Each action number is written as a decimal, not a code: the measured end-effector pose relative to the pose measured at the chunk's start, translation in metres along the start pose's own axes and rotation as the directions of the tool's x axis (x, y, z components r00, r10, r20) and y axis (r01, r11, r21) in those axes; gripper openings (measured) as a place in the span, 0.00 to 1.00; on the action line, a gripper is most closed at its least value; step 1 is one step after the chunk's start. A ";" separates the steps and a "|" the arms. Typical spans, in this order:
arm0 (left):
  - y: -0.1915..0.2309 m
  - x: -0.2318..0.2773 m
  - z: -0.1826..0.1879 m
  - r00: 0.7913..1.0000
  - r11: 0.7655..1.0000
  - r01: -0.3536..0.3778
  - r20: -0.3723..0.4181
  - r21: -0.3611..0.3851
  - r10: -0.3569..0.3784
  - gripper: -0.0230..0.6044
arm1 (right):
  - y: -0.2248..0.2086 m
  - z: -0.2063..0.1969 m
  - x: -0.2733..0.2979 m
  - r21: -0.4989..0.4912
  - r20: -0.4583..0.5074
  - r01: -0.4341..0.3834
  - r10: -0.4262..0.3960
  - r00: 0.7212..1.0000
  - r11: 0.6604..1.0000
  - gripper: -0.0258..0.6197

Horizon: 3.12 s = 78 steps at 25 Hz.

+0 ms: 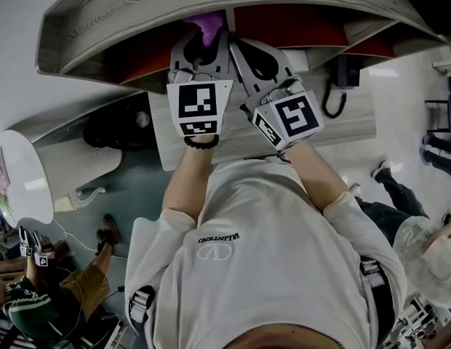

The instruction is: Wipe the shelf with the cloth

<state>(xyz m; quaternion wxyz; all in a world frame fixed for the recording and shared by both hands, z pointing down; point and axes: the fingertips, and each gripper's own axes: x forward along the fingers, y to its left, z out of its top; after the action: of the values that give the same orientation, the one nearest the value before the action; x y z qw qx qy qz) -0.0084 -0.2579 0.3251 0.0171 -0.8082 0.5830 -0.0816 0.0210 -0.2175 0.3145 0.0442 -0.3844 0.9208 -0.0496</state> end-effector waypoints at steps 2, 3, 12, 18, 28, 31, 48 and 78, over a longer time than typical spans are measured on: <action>0.000 0.000 0.004 1.000 1.000 0.000 0.006 0.001 0.000 0.16 | 0.000 0.002 -0.001 -0.001 0.005 0.001 -0.001 1.000 1.000 0.04; 0.000 0.000 0.006 1.000 1.000 0.000 0.008 0.002 0.000 0.16 | 0.000 0.003 -0.001 -0.002 0.006 0.001 -0.001 1.000 1.000 0.04; 0.003 -0.002 0.021 0.999 1.000 0.005 0.034 0.004 -0.006 0.16 | 0.001 0.014 0.003 -0.013 0.021 0.012 -0.012 1.000 1.000 0.04; 0.007 -0.001 0.034 0.998 1.000 0.003 0.065 -0.003 -0.003 0.16 | 0.000 0.024 0.008 -0.014 0.040 0.023 -0.022 0.999 1.000 0.04; 0.011 -0.002 0.045 0.995 1.000 0.017 0.096 -0.012 -0.016 0.16 | 0.001 0.029 0.012 -0.021 0.048 0.039 -0.038 0.998 0.999 0.04; 0.013 -0.003 0.047 0.994 1.000 0.017 0.107 -0.021 -0.015 0.16 | 0.003 0.028 0.012 -0.023 0.046 0.044 -0.043 0.998 0.999 0.04; 0.034 -0.020 0.051 0.991 0.998 -0.003 0.131 -0.059 0.011 0.16 | 0.024 0.030 0.024 -0.041 0.046 0.047 -0.045 0.998 0.998 0.04; 0.127 -0.058 0.034 0.983 0.987 -0.105 0.136 -0.121 0.121 0.16 | 0.090 0.013 0.093 -0.034 0.011 -0.042 0.042 0.999 0.999 0.04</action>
<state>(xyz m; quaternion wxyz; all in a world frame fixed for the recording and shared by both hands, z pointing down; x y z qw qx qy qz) -0.1404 -0.2459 0.2697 0.0175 -0.7773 0.6288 0.0106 -0.1059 -0.2212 0.2867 0.0440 -0.3659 0.9291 -0.0310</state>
